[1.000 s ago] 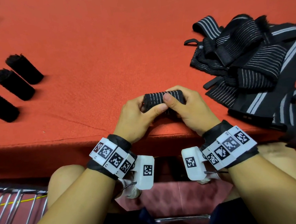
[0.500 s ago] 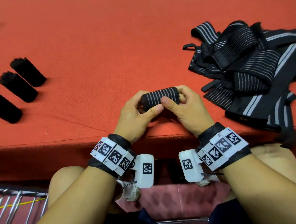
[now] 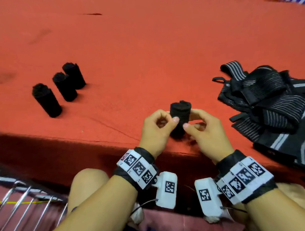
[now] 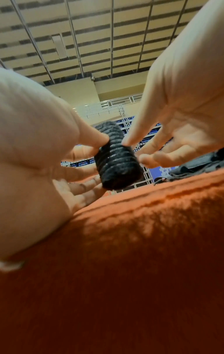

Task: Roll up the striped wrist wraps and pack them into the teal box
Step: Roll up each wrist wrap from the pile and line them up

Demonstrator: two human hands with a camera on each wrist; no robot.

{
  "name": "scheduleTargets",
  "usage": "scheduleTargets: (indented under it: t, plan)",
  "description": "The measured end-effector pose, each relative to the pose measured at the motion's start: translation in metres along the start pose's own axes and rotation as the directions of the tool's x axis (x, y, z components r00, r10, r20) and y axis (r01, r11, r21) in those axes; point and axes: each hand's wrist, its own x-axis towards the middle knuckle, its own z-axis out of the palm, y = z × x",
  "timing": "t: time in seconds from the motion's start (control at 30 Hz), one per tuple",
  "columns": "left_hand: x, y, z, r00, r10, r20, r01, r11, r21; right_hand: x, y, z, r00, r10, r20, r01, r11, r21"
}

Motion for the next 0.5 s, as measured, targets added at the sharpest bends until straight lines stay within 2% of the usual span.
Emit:
scheduleTargets:
  t: [0.1, 0.23, 0.37, 0.5]
  plan:
    - [-0.012, 0.004, -0.028, 0.997, 0.009, -0.078, -0.01, 1.0, -0.011, 0.0, -0.019, 0.023, 0.996, -0.045, 0.078, 0.046, 0.999, -0.007]
    - [-0.021, 0.013, -0.082, 0.974, 0.033, -0.225, -0.026, 0.999, 0.036, 0.003, -0.046, 0.073, 0.959, -0.103, 0.264, 0.098, 0.995, 0.035]
    - [-0.026, 0.023, -0.142, 0.916, 0.063, -0.395, -0.039, 0.997, 0.069, 0.007, -0.068, 0.13, 0.913, -0.092, 0.396, 0.033, 0.988, 0.153]
    - [-0.035, 0.03, -0.198, 0.849, 0.111, -0.517, -0.044, 0.989, 0.141, 0.014, -0.091, 0.19, 0.855, -0.151, 0.496, 0.076, 0.983, 0.168]
